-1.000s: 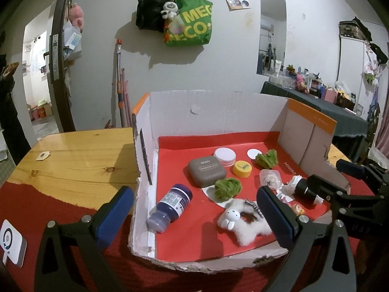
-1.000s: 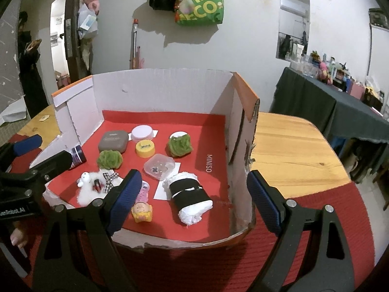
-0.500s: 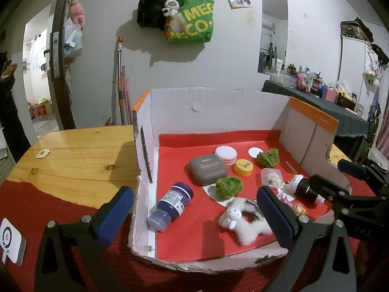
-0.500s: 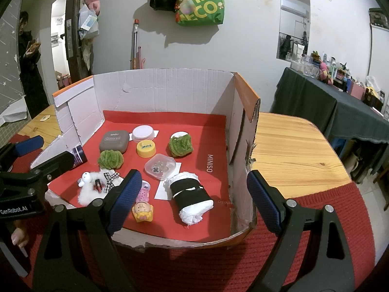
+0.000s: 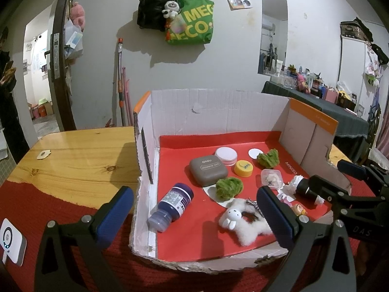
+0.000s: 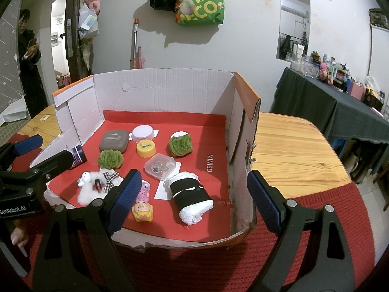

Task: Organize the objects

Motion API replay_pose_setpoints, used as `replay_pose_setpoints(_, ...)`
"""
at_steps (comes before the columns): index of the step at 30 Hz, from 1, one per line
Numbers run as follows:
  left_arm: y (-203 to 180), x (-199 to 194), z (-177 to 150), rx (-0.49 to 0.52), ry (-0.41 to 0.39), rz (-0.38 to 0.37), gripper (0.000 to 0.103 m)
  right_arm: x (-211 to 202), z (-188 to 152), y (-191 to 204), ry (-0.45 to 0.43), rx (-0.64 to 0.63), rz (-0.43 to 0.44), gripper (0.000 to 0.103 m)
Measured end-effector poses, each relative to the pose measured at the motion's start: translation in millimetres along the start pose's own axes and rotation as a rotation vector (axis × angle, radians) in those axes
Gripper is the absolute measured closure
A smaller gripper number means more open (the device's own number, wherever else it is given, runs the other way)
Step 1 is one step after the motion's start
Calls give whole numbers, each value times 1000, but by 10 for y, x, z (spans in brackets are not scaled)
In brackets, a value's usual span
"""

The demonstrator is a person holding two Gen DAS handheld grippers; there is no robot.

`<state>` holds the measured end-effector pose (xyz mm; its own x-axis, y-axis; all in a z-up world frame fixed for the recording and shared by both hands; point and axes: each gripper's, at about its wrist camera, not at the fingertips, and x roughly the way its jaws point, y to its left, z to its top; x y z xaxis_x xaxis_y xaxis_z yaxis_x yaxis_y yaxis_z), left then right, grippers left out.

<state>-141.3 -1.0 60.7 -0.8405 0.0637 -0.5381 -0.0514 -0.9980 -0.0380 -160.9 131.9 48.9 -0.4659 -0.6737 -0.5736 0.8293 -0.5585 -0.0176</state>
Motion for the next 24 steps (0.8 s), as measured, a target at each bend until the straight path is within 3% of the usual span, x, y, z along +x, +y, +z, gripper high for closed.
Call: replay_pose_setpoints(24,-13,-114,40,2,4,-13,0,-125,55,-23,-5,13,7,10)
